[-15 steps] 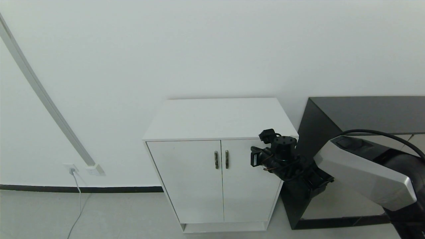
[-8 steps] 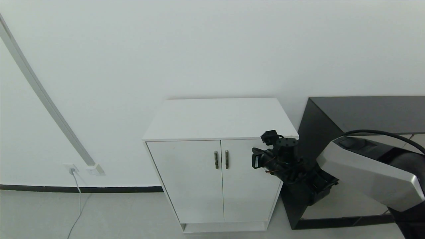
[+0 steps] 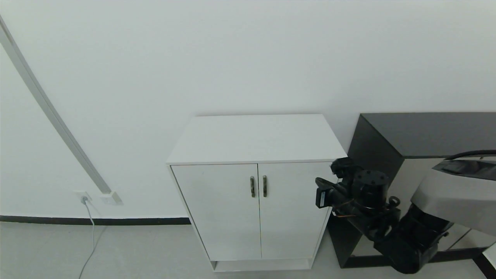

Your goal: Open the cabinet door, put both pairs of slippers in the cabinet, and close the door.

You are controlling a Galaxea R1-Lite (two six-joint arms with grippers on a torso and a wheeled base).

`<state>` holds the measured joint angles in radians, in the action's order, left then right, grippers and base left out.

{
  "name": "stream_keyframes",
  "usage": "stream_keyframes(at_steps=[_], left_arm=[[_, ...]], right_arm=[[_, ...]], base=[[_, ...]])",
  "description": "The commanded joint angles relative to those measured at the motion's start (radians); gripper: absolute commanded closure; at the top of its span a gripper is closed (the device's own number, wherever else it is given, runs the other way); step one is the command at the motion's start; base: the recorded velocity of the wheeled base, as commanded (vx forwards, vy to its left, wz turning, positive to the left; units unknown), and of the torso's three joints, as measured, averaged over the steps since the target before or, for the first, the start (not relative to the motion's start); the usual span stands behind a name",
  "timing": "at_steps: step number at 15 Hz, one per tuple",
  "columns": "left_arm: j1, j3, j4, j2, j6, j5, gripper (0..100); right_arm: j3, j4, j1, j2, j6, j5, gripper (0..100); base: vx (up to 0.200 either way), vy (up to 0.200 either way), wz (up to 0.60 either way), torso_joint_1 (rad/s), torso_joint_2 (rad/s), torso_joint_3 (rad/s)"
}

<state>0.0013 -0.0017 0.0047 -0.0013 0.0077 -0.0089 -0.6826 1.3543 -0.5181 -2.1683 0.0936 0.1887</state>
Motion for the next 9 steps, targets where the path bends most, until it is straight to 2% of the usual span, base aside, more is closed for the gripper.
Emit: stream_keyframes(at_steps=[1,4,9], left_arm=[[0.000,0.000,0.000,0.001,0.000,0.000,100],[0.000,0.000,0.000,0.001,0.000,0.000,100],[0.000,0.000,0.000,0.001,0.000,0.000,100]], right_arm=[[0.170,0.077,0.052,0.139,-0.018,0.049,100],[0.317,0.149,0.145,0.243,-0.061,0.061,100],[0.485,0.149,0.300,0.426,-0.114,0.092,100]], base=[[0.000,0.000,0.00,0.000,0.00,0.000],[0.000,0.000,0.00,0.000,0.00,0.000],[0.000,0.000,0.00,0.000,0.00,0.000]])
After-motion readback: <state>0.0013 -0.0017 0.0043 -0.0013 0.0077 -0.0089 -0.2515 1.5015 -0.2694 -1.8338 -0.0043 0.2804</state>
